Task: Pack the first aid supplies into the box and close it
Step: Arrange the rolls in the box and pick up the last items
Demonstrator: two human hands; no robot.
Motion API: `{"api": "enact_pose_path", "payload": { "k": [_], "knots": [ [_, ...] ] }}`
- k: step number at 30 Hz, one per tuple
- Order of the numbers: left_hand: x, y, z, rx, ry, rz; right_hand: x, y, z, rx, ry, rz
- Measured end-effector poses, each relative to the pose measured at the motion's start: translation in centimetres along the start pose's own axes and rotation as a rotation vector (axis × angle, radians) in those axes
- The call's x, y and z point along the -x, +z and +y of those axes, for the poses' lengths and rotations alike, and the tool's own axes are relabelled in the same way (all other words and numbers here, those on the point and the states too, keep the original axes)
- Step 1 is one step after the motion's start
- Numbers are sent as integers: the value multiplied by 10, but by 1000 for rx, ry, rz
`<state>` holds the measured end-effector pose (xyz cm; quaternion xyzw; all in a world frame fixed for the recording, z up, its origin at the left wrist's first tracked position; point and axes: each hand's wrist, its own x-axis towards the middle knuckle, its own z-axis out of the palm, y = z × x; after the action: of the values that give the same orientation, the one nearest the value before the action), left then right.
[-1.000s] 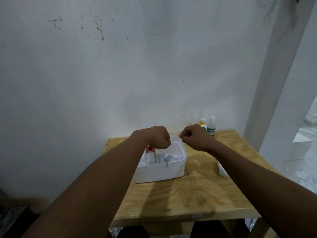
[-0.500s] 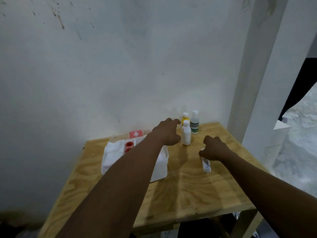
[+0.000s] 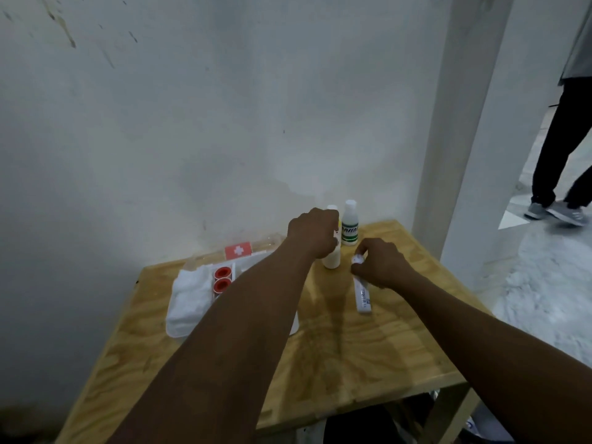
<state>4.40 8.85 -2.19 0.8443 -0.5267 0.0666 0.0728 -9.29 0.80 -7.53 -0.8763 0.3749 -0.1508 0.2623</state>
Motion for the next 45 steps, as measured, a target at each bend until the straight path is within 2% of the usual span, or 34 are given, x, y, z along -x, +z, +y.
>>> {"api": "enact_pose_path", "payload": {
  "k": [7, 12, 16, 20, 25, 32, 45],
  "knots": [
    [7, -45, -29, 174, -29, 147, 0, -22, -35, -195, -137, 223],
    [27, -99, -71, 213, -80, 227, 11, -29, -81, -458, -235, 260],
    [50, -104, -105, 220, -128, 197, 24, -21, -111, -434, -349, 300],
    [71, -92, -121, 284, -135, 176, 39, -7, -123, -323, -474, 173],
    [86, -83, -119, 313, -121, 39, 55, 9, -120, -154, -564, -9],
    [103, -64, -113, 311, -161, -295, 64, 19, -111, -40, -589, -147],
    [109, -68, -111, 377, -245, -476, 65, 19, -112, -22, -563, -263]
  ]
}}
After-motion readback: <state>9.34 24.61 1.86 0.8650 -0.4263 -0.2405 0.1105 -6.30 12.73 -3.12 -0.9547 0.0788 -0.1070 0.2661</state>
